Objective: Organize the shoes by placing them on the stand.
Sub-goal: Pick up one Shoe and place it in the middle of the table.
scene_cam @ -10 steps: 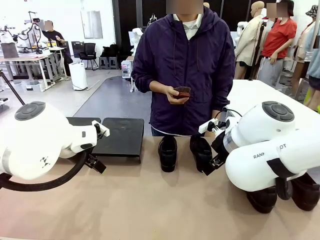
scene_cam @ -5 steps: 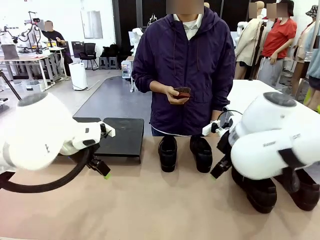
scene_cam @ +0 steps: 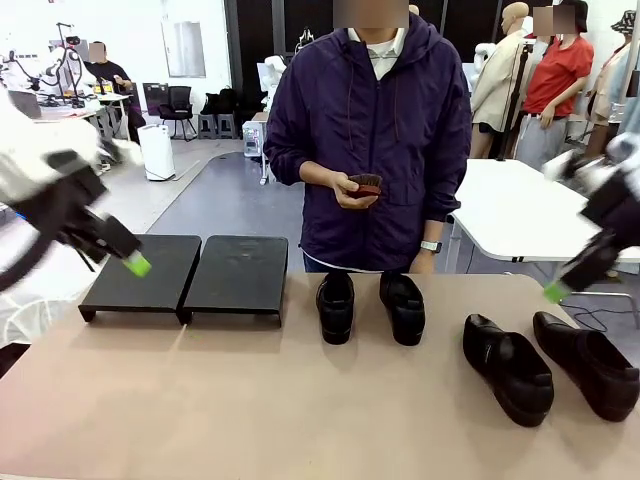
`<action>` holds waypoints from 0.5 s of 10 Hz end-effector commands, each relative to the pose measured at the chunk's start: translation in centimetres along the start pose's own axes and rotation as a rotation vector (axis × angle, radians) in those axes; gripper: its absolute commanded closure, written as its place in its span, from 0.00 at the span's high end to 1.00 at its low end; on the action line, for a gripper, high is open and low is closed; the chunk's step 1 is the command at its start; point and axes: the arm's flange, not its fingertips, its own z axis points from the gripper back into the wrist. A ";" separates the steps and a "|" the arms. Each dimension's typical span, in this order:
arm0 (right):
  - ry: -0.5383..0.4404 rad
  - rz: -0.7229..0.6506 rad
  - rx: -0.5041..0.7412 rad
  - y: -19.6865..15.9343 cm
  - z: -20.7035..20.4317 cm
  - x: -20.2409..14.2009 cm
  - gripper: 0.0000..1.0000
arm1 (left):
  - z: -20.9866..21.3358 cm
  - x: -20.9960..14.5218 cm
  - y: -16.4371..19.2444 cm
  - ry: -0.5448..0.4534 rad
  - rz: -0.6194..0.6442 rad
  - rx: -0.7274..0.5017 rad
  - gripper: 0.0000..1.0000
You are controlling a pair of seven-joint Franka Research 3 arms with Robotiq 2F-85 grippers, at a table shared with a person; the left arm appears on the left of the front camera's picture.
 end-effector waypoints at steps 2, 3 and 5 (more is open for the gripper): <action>-0.096 -0.122 -0.065 -4.6 6.2 -5.4 1.00 | 8.7 -5.2 3.5 -0.199 0.134 0.039 1.00; -0.134 -0.186 -0.098 -5.8 7.6 -7.7 1.00 | 10.6 -7.5 4.8 -0.228 0.194 0.069 1.00; -0.205 -0.330 -0.125 -7.8 9.4 -11.0 1.00 | 12.0 -12.6 6.6 -0.263 0.281 0.158 1.00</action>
